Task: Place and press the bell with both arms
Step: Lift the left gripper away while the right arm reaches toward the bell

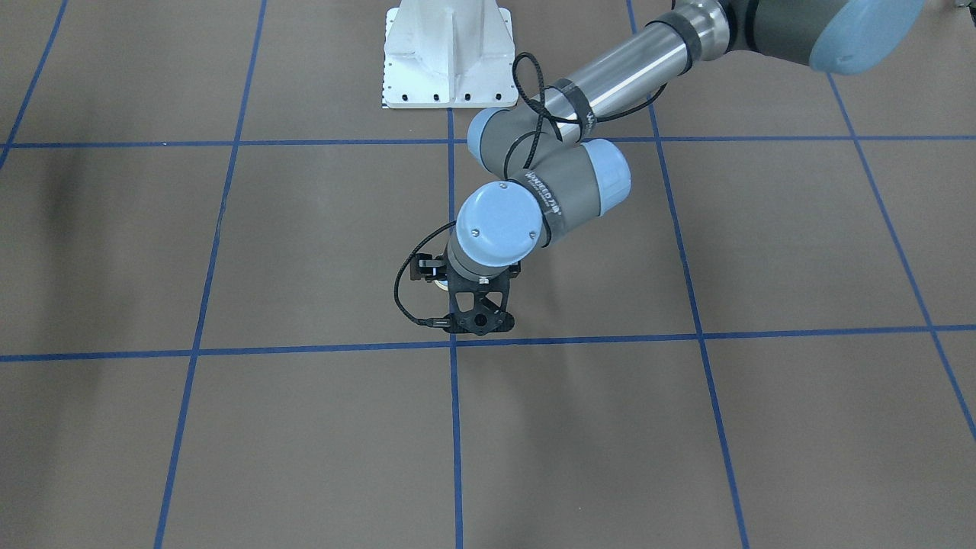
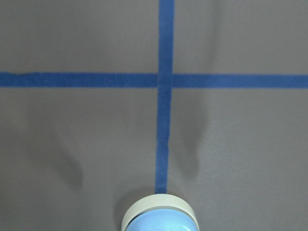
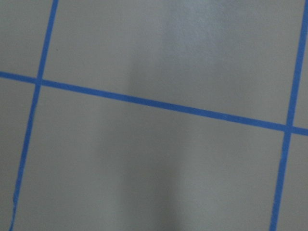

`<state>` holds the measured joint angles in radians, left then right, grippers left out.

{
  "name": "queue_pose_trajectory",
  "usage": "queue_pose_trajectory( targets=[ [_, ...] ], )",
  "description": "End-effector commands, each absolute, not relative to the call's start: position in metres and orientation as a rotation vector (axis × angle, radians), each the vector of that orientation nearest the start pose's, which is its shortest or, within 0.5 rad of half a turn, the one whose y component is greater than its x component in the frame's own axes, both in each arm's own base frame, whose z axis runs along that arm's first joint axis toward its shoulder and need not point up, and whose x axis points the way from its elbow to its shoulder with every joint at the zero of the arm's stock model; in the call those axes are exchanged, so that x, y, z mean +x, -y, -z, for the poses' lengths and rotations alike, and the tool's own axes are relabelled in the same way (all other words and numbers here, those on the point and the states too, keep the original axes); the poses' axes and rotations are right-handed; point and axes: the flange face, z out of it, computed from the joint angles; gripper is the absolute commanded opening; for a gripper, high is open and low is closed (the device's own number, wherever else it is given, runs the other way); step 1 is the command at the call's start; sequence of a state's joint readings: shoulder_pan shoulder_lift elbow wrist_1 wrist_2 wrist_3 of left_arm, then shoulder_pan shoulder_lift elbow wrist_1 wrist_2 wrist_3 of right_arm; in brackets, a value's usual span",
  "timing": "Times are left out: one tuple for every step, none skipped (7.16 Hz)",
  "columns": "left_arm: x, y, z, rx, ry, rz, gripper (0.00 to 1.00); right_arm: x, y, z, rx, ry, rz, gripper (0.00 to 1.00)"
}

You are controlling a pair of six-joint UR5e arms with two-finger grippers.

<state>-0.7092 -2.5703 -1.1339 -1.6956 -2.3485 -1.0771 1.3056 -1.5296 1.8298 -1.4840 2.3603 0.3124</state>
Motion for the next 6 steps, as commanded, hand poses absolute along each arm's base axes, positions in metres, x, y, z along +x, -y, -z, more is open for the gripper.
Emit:
queue_pose_trajectory(
  targets=[
    [0.481, 0.552, -0.242, -0.219, -1.004, -0.049, 0.99, -0.186, 0.544, -0.396, 0.137, 0.836, -0.031, 1.0],
    [0.439, 0.526, -0.278, -0.206, -1.009, -0.046, 0.98, -0.259, 0.532, -0.357, 0.138, 0.824, -0.082, 1.0],
    [0.404, 0.514, -0.304, -0.184, -1.009, -0.051, 0.98, -0.34, 0.512, -0.312, 0.153, 0.822, -0.153, 0.97],
    [0.374, 0.505, -0.335, -0.154, -1.0, -0.094, 0.98, -0.419, 0.479, -0.272, 0.161, 0.83, -0.195, 0.88],
    [0.348, 0.508, -0.357, -0.128, -0.988, -0.108, 0.98, -0.466, 0.466, -0.241, 0.151, 0.852, -0.215, 0.8],
    [0.337, 0.508, -0.369, -0.119, -0.98, -0.113, 0.98, -0.509, 0.462, -0.214, 0.106, 0.875, -0.249, 0.79]
  ],
)
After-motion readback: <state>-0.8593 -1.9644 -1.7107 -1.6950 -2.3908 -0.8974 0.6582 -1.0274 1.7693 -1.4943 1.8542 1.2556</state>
